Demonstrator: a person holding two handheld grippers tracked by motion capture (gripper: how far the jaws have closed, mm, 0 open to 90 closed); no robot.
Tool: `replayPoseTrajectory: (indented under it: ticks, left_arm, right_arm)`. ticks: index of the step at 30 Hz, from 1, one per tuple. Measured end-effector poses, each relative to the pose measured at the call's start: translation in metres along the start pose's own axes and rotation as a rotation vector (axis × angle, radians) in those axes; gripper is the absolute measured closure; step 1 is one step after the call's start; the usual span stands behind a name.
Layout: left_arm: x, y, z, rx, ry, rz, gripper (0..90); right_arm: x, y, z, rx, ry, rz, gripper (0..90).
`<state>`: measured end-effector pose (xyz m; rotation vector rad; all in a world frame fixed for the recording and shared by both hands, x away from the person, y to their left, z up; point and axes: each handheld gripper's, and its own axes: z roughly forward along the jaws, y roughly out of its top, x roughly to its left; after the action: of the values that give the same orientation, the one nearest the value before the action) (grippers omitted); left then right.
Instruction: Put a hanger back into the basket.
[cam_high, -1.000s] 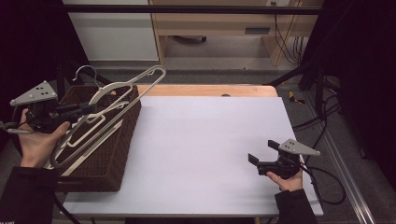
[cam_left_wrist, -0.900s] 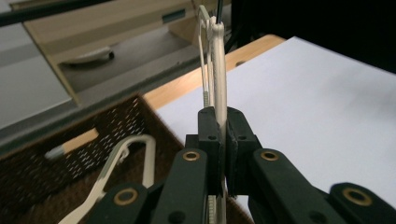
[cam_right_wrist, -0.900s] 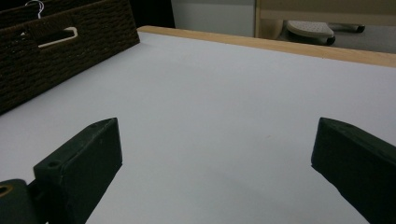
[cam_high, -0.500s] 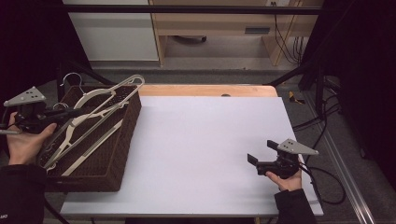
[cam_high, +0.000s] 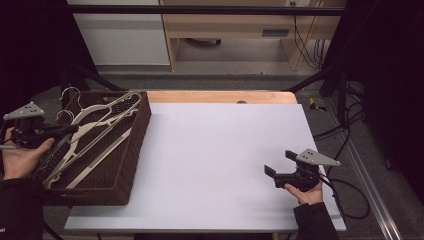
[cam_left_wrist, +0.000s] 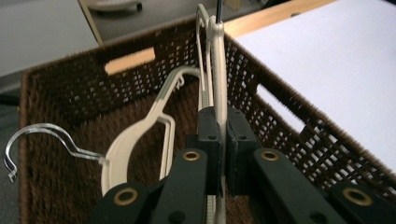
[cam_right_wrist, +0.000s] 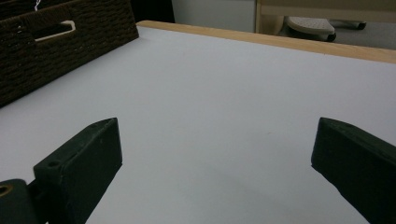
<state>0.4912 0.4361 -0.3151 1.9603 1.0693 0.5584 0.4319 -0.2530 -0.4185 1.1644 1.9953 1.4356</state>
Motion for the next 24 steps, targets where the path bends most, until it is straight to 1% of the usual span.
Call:
replayPoseTrajectory:
  ticks: [2, 5, 8, 10, 11, 12, 15, 16, 19, 21, 22, 23, 24]
  left_arm:
    - [-0.001, -0.005, 0.006, 0.007, -0.011, -0.012, 86.4]
    - [-0.002, -0.012, 0.016, 0.031, -0.016, -0.028, 86.4]
    - [-0.001, -0.020, 0.022, 0.045, -0.019, -0.053, 86.3]
    - [-0.001, -0.025, 0.027, 0.059, -0.021, -0.071, 86.1]
    - [-0.001, -0.027, 0.030, 0.076, -0.020, -0.075, 86.0]
    - [-0.001, -0.029, 0.032, 0.084, -0.022, -0.078, 85.7]
    - [0.003, -0.037, 0.034, 0.090, -0.014, -0.119, 85.3]
    - [0.005, -0.040, 0.034, 0.101, -0.006, -0.133, 84.9]
    - [0.009, -0.047, 0.038, 0.138, 0.049, -0.165, 83.4]
    - [0.013, -0.050, 0.038, 0.130, 0.065, -0.193, 82.4]
    - [0.014, -0.050, 0.038, 0.139, 0.068, -0.220, 81.5]
    - [0.014, -0.050, 0.037, 0.140, 0.087, -0.233, 80.2]
    - [0.015, -0.049, 0.036, 0.142, 0.113, -0.246, 76.4]
  right_arm:
    - [0.000, 0.000, 0.000, 0.002, -0.001, 0.001, 2.4]
    - [0.000, 0.000, 0.000, 0.002, -0.001, 0.001, 2.4]
    - [0.000, 0.000, -0.001, 0.001, -0.001, 0.001, 2.4]
    - [0.000, 0.000, -0.001, -0.001, 0.001, -0.001, 2.4]
    - [0.000, 0.000, -0.001, 0.000, -0.001, 0.001, 2.4]
    - [0.000, 0.000, -0.001, 0.002, 0.000, -0.001, 2.4]
    - [0.000, 0.000, -0.001, 0.004, 0.000, -0.003, 2.4]
    - [0.000, 0.000, -0.001, 0.003, 0.001, -0.002, 2.4]
    - [0.000, 0.000, -0.001, -0.001, 0.001, 0.003, 2.4]
    - [0.000, 0.000, -0.001, 0.000, -0.001, 0.001, 2.4]
    - [0.000, 0.000, -0.001, 0.001, -0.001, 0.002, 2.4]
    - [0.000, 0.000, -0.001, 0.002, -0.001, 0.002, 2.4]
    - [0.000, 0.000, 0.000, 0.001, -0.001, 0.002, 2.4]
